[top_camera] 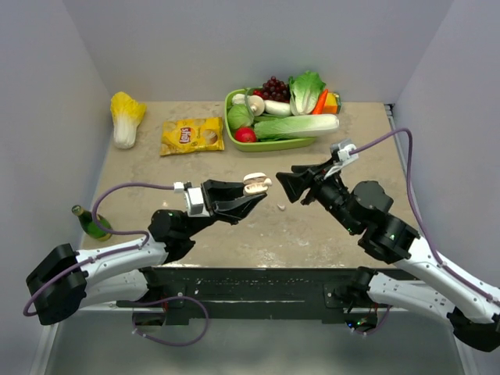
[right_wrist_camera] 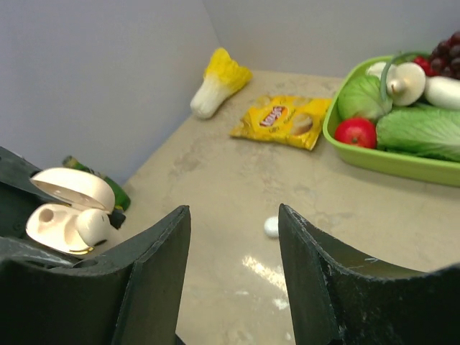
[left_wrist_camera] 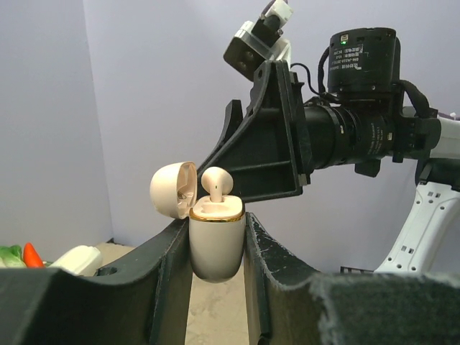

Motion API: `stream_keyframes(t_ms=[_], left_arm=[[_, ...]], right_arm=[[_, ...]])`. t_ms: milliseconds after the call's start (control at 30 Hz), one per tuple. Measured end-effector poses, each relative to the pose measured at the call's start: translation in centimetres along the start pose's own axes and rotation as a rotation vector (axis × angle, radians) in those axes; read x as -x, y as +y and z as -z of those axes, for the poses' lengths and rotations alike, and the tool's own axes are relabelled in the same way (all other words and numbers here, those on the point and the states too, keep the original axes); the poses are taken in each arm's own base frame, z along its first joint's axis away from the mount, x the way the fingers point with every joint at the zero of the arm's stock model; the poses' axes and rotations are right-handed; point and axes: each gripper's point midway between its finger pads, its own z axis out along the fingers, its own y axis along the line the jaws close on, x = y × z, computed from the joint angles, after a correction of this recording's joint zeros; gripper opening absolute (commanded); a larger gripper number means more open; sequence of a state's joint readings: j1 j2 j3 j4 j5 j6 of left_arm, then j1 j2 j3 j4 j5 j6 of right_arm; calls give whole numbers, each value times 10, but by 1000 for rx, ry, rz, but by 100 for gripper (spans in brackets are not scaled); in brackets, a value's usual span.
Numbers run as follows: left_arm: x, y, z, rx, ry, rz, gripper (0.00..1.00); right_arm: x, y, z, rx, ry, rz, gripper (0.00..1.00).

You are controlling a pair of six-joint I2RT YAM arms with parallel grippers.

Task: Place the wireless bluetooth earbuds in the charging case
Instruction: Place the earbud in the charging case, then adjust the earbud with the charging case.

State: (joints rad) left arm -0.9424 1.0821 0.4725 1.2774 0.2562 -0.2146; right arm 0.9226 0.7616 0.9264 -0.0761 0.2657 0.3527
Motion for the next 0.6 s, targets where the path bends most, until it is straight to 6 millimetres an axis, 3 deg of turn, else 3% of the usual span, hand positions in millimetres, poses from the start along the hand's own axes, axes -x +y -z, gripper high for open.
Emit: stream_keyframes(t_ms=[100,333,600], left_arm=[[-3,1,3,4,9,-8,0],[-7,2,6,9,19,-15,0],[-11,3,6,12,28,-17,0]], right_arm=[[-13,-5,0,-19,47,11,55],[-7,-2,4,-3,32,2,55],[-16,5,1,38,65,6,55]])
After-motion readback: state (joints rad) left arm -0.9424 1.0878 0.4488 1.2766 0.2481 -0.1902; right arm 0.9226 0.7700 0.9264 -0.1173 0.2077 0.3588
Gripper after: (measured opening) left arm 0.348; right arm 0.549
